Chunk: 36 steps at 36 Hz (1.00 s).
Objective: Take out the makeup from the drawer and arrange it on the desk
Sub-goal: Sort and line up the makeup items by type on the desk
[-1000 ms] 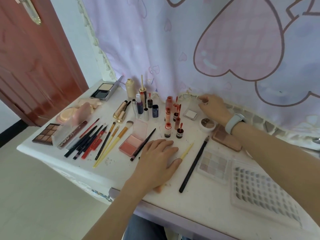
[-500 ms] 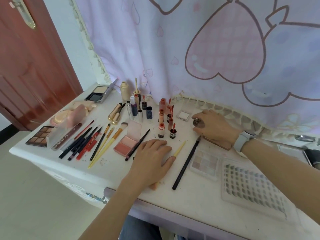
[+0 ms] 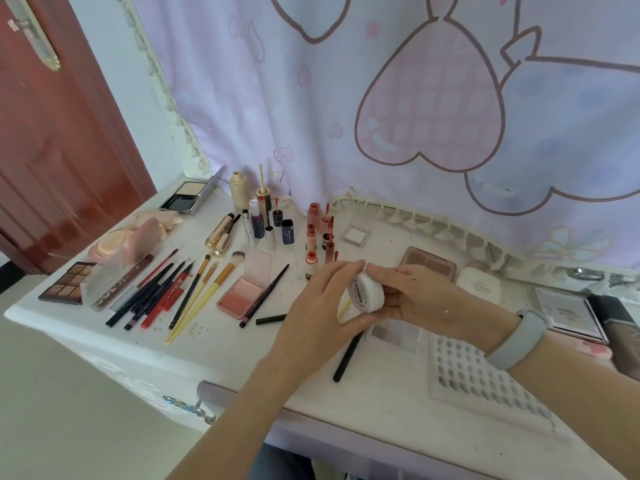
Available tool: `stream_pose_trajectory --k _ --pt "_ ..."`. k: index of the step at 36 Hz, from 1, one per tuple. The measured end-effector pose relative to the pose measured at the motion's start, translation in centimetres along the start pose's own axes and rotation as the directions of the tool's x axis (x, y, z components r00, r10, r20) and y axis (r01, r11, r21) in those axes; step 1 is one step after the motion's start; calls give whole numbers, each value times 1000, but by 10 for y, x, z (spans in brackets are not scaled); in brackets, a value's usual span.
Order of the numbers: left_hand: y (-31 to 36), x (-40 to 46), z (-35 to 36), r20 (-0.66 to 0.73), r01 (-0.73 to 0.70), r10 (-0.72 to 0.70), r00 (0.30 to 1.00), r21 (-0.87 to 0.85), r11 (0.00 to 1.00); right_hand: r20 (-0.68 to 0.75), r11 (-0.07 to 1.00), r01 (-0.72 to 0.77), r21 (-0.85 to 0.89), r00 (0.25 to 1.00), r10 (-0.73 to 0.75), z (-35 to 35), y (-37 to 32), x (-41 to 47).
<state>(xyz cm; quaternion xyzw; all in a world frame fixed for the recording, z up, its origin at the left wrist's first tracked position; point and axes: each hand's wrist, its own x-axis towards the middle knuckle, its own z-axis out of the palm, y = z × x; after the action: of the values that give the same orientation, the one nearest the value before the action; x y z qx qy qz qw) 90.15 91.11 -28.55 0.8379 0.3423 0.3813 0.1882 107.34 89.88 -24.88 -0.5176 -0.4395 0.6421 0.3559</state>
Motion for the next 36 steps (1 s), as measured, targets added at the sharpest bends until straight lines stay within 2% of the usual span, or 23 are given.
stream_pose_trajectory --k 4,9,13,17,20,23,28,33,35,36 --pt "2 -2 4 -55 6 -6 998 -7 1000 8 999 9 33 1000 -9 4 -2 -6" --pt "3 -4 5 -43 -3 3 999 10 1000 37 999 8 34 999 -9 0 1 -10" --pt "5 -5 3 -50 41 -43 998 -37 998 55 997 76 23 995 -78 0 0 -13" --pt "10 -1 3 -82 3 -7 997 -42 999 21 991 133 23 991 -133 -3 -3 -16" --pt "12 3 4 -93 -42 39 995 -32 999 12 993 118 -29 993 -117 -5 -7 -17" --pt "12 5 8 -76 -49 48 996 -14 999 -19 976 46 -212 999 -51 -6 -9 -17" --pt "9 3 13 0 46 -46 999 -84 995 -16 926 40 -374 999 -49 -15 -7 -21" --pt "9 6 17 35 229 -229 973 -295 928 -28 884 98 -457 992 -124 -31 -13 -22" --pt "10 7 18 66 318 -321 945 -418 851 -44 902 127 -412 986 -159 -40 -15 -20" --pt "11 8 19 83 357 -364 928 -478 803 -58 933 141 -332 984 -169 -46 -15 -18"
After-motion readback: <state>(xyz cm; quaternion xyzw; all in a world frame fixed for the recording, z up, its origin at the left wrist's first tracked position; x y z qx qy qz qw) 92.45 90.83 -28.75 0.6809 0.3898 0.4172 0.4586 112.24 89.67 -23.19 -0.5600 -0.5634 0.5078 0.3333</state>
